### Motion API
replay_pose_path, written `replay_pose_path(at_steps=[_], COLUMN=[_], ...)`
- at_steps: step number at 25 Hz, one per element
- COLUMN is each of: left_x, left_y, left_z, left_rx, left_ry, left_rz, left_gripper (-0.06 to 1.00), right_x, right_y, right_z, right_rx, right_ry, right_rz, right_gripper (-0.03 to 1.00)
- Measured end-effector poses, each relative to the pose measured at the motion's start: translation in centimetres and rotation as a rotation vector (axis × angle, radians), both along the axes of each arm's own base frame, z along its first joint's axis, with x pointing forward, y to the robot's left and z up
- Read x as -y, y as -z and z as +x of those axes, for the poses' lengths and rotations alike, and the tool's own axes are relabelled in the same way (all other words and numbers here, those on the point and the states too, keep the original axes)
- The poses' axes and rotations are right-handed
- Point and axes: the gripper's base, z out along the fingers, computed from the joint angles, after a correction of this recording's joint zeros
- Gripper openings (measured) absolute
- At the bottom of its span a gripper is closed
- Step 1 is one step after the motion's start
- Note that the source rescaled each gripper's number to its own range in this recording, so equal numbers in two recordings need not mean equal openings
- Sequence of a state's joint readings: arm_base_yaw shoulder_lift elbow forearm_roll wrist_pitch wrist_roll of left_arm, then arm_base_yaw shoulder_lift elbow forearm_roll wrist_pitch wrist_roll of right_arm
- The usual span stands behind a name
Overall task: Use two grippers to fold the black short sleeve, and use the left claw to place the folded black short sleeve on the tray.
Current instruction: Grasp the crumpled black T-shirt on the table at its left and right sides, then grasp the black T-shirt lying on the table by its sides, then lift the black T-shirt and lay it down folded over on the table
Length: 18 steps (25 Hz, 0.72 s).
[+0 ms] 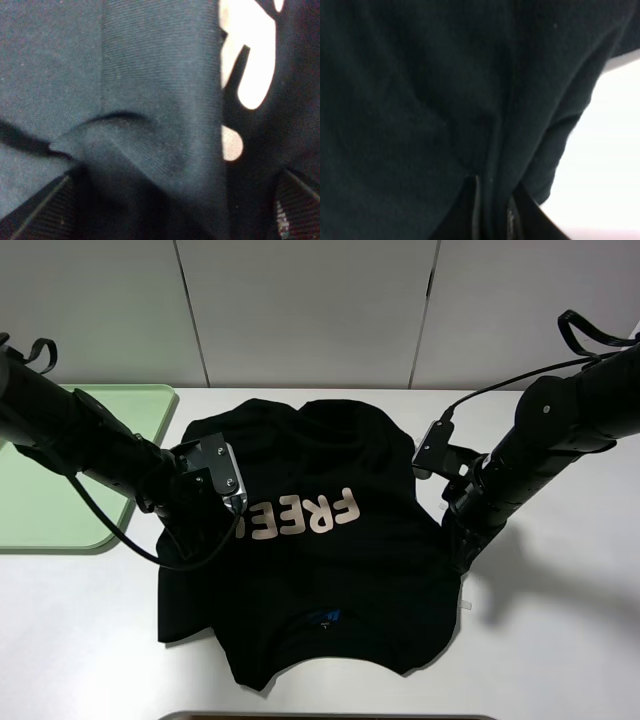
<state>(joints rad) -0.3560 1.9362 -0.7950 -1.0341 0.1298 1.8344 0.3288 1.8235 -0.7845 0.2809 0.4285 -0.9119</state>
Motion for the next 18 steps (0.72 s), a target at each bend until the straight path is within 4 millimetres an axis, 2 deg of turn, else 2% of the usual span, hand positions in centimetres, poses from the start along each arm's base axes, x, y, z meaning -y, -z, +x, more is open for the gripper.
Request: replay_pose_path(at_steps=[2,3,6,7,8,18], left_x=[-0.03,-0.03,0.00,0.01,0.02,0.58], left_y=[0.06,0.12,0.26,0.26,0.26,-0.15], left_z=[0.06,0.10,0.07,0.07,0.05,-0.53], left_rx=[-0.003,-0.002,-0.016,-0.018,-0.023,-0.138], left_ry=[-0.028,-0.040,-0.070,-0.074,-0.079,-0.175], left_rz=[0.000,0.003,-0.003,-0.005,-0.009,-0.096], left_gripper=[0.68,0.59,0.20,0.11,0.05,0.04], right_x=[0.00,0.00,-0.01,-0.01,-0.02,-0.01], right_y=[0.00,0.00,0.00,0.00,0.00,-0.32], right_z=[-0.01,-0.01,-0.01,-0.01,-0.01,0.02], right_rx=[-0.001,-0.001,-0.002,-0.003,-0.003,-0.001], right_ry=[0.002,0.002,0.006,0.010,0.010,0.061], right_rz=[0.000,0.000,0.002,0.003,0.003,0.014], right_gripper=[0.03,0.03,0.03,0.03,0.03,0.03])
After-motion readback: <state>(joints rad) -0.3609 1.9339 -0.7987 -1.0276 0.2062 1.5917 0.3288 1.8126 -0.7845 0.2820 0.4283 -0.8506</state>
